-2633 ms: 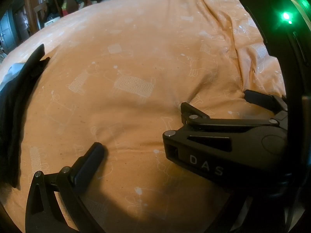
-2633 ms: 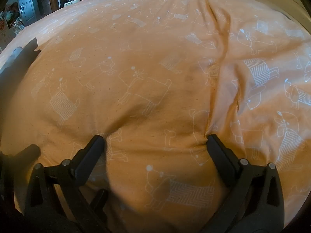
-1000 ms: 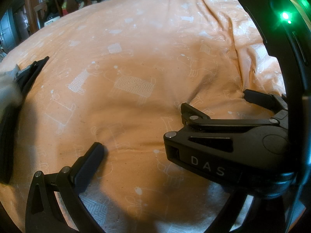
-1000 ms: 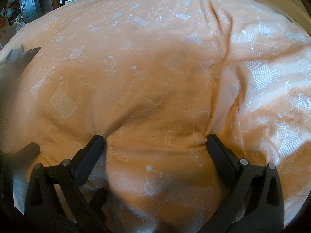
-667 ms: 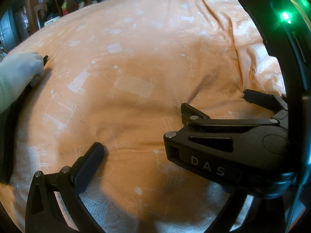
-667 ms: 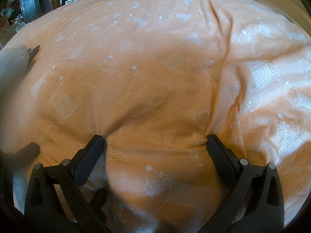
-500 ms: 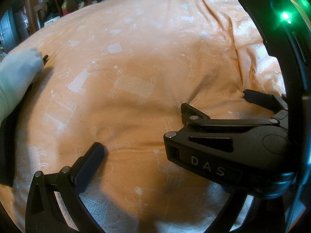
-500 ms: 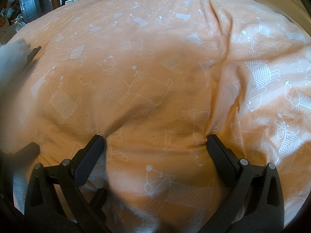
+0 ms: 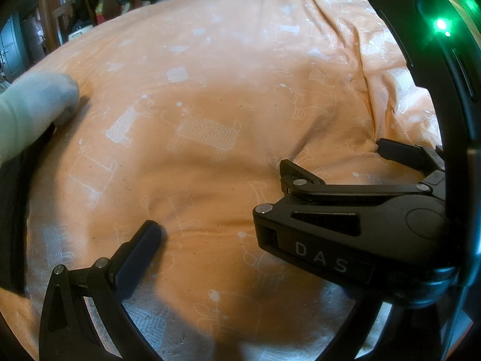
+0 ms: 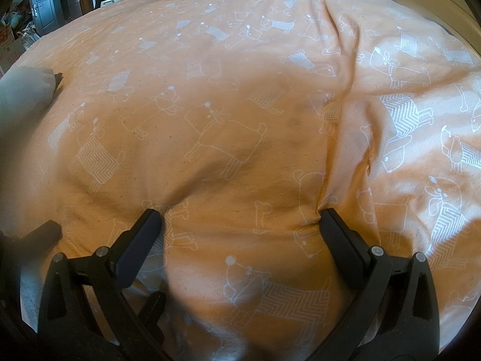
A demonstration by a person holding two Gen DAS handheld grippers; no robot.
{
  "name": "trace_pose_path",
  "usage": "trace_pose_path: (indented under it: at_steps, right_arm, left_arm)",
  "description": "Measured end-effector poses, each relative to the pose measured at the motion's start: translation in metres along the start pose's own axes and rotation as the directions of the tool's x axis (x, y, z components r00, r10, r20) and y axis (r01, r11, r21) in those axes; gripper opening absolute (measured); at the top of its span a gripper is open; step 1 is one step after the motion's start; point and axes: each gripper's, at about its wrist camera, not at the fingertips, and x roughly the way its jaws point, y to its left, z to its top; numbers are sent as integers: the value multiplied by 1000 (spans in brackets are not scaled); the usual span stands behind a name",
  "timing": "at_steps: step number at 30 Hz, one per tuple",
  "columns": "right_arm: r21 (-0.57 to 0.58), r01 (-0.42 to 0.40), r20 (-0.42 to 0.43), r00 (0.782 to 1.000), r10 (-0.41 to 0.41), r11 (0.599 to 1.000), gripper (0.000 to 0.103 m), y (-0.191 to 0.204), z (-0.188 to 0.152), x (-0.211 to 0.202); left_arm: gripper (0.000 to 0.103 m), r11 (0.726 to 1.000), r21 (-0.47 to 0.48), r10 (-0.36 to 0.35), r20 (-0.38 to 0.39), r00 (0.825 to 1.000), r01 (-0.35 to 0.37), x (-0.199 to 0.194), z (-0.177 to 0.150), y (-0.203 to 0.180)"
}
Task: Fold small clothes
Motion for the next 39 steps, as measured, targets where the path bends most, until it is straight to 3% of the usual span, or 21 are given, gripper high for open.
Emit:
trace_pose_path:
  at_steps: [39]
  right_arm:
    - [-3,-1,0,1000,1,1000,103,-1,0,0]
  left_arm:
    - [103,1000,4,6,8,1000,-6,0,0,1]
